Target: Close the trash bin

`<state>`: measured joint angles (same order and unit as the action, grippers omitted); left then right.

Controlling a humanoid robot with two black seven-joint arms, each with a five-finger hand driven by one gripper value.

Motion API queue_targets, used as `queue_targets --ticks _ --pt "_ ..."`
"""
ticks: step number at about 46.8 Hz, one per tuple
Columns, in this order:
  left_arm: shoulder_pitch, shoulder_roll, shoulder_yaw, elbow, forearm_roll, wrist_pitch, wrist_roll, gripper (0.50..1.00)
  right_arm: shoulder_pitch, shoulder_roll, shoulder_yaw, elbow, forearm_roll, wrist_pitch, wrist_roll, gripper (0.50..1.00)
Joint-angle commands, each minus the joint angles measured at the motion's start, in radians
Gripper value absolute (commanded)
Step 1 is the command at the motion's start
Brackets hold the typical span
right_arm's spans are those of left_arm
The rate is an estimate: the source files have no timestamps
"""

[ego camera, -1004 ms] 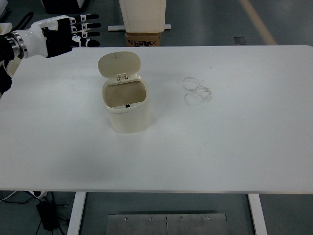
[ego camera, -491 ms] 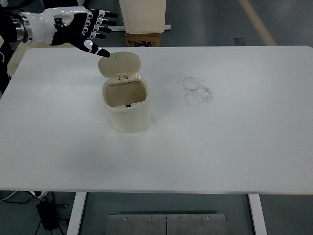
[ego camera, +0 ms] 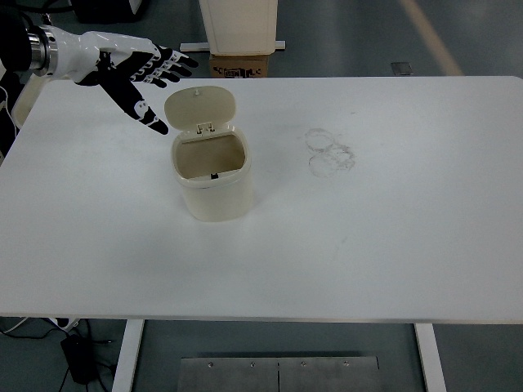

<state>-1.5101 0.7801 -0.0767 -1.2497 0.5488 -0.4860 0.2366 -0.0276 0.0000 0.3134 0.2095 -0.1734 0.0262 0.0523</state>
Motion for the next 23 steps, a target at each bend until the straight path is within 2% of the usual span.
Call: queue_targets --ticks 1,11,23 --pt "-0.001 -0.005 0.0 -0.001 0.002 0.0 0.001 1.0 0.0 0.0 0.0 -0.001 0.0 0.0 0.001 0.993" --pt "0.008 -0.024 0.0 -0.008 -0.009 -0.002 0.001 1.0 0.0 0.0 0.0 -0.001 0.0 0.0 0.0 0.993" --pt "0.004 -0.035 0.0 -0.076 -0.015 -0.02 0.001 1.0 0.0 0.0 0.0 0.001 0.0 0.0 0.0 0.993"
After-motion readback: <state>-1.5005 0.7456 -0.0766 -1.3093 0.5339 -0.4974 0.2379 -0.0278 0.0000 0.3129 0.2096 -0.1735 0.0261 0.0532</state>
